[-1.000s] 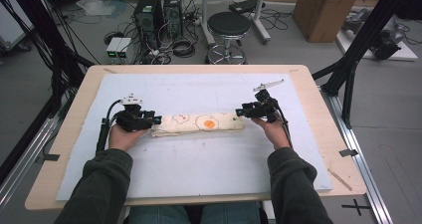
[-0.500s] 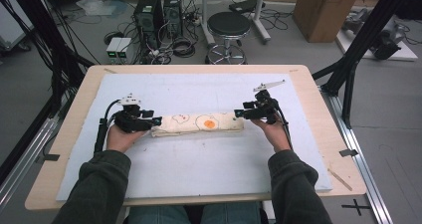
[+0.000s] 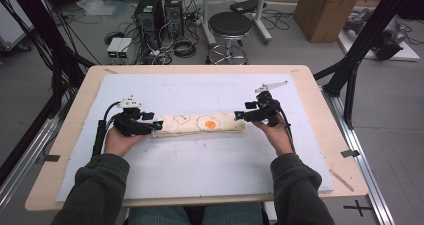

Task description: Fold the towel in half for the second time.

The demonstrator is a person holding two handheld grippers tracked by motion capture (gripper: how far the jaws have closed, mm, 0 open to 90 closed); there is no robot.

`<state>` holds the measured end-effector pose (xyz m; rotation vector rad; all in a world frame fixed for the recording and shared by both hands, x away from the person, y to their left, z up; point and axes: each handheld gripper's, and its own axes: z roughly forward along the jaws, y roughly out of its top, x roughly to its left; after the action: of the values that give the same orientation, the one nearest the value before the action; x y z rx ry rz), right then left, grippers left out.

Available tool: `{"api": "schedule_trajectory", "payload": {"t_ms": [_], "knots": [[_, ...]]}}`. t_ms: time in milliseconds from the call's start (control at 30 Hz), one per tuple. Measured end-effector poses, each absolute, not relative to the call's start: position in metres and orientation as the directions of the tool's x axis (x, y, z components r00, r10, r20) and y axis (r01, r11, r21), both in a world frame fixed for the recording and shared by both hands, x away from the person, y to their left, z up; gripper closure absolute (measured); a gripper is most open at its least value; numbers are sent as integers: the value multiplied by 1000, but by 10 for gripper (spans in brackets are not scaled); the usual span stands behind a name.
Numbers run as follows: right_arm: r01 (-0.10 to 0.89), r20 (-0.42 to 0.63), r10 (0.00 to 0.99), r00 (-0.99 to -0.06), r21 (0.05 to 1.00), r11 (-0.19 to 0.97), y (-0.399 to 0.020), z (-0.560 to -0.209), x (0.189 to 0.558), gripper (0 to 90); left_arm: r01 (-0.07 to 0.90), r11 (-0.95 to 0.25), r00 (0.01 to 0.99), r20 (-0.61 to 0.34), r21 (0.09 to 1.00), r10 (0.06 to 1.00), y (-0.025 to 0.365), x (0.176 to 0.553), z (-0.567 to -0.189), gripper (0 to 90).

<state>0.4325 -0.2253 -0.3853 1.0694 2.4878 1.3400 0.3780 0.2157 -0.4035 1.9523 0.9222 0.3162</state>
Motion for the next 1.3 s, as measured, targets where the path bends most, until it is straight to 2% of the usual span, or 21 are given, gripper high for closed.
{"api": "schedule_trajectory", "payload": {"t_ms": [367, 1300], "knots": [[518, 203, 635, -745, 776, 359, -227, -379, 424, 195, 471, -312, 696, -131, 825, 706, 220, 368, -401, 389], [485, 159, 627, -762, 783, 390, -225, -366, 399, 124, 437, -314, 707, -106, 843, 699, 231, 338, -392, 317]]}}
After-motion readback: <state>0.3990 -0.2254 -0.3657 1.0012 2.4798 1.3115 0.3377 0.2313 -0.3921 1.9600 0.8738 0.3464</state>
